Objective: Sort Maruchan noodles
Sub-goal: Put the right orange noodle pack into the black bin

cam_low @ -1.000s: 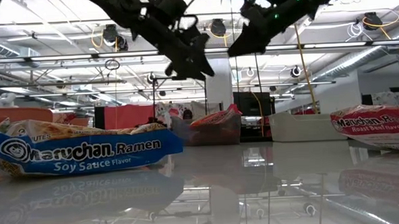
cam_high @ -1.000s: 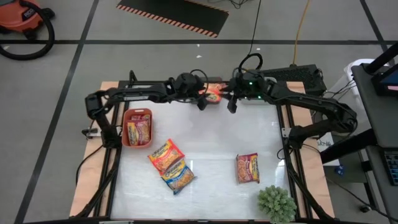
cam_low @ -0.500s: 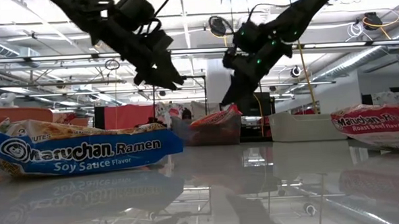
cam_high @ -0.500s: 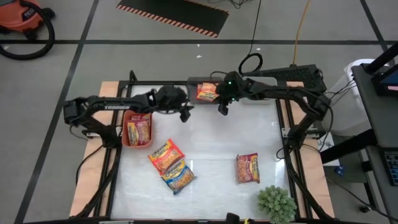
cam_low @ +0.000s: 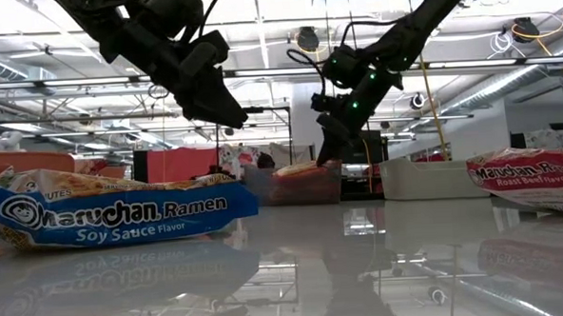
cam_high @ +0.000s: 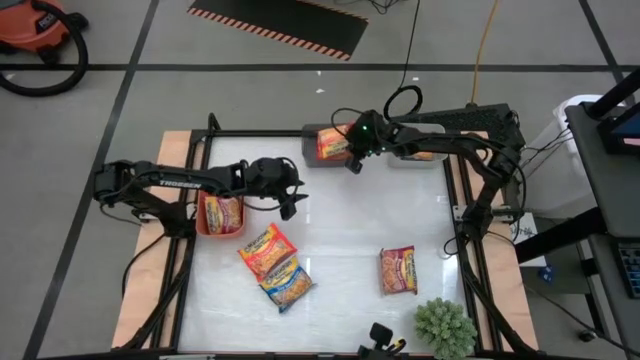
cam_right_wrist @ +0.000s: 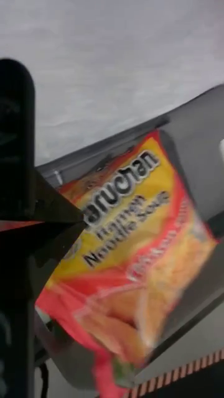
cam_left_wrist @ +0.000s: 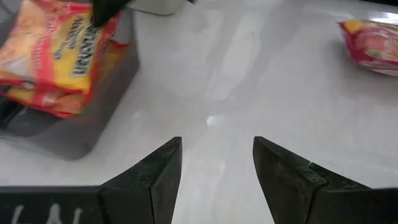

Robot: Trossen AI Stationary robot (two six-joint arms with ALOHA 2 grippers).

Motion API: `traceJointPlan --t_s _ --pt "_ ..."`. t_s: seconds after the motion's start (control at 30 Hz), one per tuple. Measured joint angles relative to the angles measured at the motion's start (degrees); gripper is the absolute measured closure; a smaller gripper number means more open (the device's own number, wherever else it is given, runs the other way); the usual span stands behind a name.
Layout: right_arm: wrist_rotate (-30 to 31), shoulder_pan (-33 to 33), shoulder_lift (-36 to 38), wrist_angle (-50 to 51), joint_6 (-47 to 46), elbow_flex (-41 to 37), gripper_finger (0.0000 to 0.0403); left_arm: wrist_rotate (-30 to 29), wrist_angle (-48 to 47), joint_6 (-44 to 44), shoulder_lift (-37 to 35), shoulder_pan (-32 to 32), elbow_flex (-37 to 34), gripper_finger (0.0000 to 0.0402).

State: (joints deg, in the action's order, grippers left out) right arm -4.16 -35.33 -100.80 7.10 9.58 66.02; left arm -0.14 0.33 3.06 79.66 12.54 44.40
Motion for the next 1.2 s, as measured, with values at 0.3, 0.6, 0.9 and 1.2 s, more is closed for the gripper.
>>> traceJointPlan --t_s 0.3,0.6,0.9,1.2 --pt "1.3 0.1 5.6 -3.0 -0.7 0.0 0.0402 0.3 0.4 0.0 0.0 -0.5 0.0 0.0199" --pt "7.3 -0.7 -0.9 -11.3 -3.7 -0.8 0.0403 0.3 4.4 1.0 0.0 -0.5 0.0 0.0199" --pt "5.4 -1.7 -2.0 -6.7 -5.9 -0.8 0.0403 0.3 4.3 2.7 0.0 -1.4 0.0 0.0199" --pt "4.1 0.4 -1.7 -3.9 -8.3 -1.7 0.0403 0.2 4.7 6.1 0.0 -4.0 0.0 0.0199"
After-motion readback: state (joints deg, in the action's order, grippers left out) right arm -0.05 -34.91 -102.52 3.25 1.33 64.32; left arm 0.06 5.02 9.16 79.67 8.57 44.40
